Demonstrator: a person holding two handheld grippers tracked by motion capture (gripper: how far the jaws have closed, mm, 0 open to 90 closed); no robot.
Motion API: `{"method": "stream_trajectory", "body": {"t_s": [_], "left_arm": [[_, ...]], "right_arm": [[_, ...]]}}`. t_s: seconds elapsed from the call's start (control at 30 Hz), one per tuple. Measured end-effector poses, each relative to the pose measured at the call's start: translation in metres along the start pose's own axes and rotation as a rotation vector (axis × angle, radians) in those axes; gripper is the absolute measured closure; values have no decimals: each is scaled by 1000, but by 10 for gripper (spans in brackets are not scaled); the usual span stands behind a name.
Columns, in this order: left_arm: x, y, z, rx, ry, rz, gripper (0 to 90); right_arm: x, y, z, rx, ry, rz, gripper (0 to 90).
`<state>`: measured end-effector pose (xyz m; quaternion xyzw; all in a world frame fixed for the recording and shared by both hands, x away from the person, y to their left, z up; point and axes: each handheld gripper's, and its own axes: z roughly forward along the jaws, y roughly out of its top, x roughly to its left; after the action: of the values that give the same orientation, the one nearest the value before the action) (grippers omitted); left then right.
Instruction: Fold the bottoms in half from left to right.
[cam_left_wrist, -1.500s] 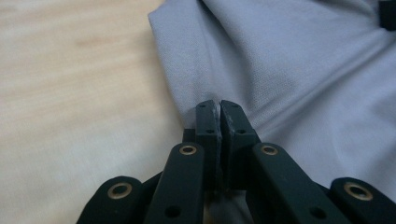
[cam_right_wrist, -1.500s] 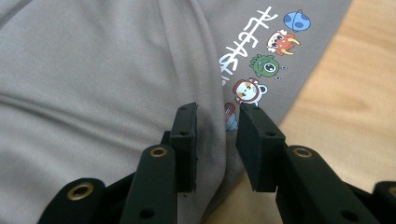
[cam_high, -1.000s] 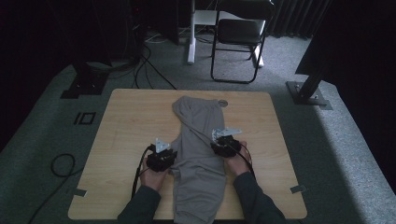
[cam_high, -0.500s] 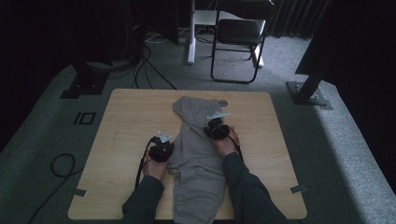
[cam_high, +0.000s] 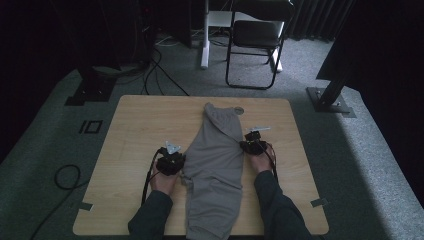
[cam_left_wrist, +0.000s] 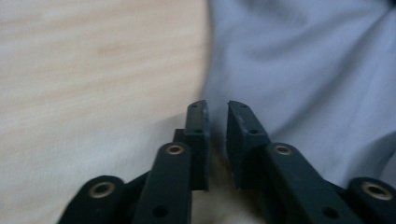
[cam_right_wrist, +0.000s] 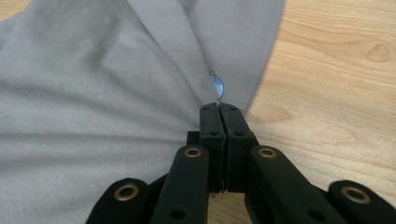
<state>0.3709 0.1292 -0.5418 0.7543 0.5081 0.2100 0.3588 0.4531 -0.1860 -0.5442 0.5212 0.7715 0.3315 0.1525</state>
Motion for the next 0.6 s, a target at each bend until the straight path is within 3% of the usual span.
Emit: {"method": "stream_trajectory", "body": {"t_s": [0.1,0.23,0.3,0.4,0.6], "left_arm": [[-3,10,9,-12,-26,9,708],[-10,15,27,36,-14,28,721],[-10,16,28,40,-13,1,766],[-10,15,27,46,-19,8,808],[-9,10,24,34,-39,19,743]], "right_arm": [[4,-1,0,-5,-22,-5,887],[5,-3,0,-14,-28,-15,883],[3,-4,-1,-21,-21,-5,879],[3,-5,-2,-18,-31,-13,874],[1,-14,-10,-44,-54,4,877]]}}
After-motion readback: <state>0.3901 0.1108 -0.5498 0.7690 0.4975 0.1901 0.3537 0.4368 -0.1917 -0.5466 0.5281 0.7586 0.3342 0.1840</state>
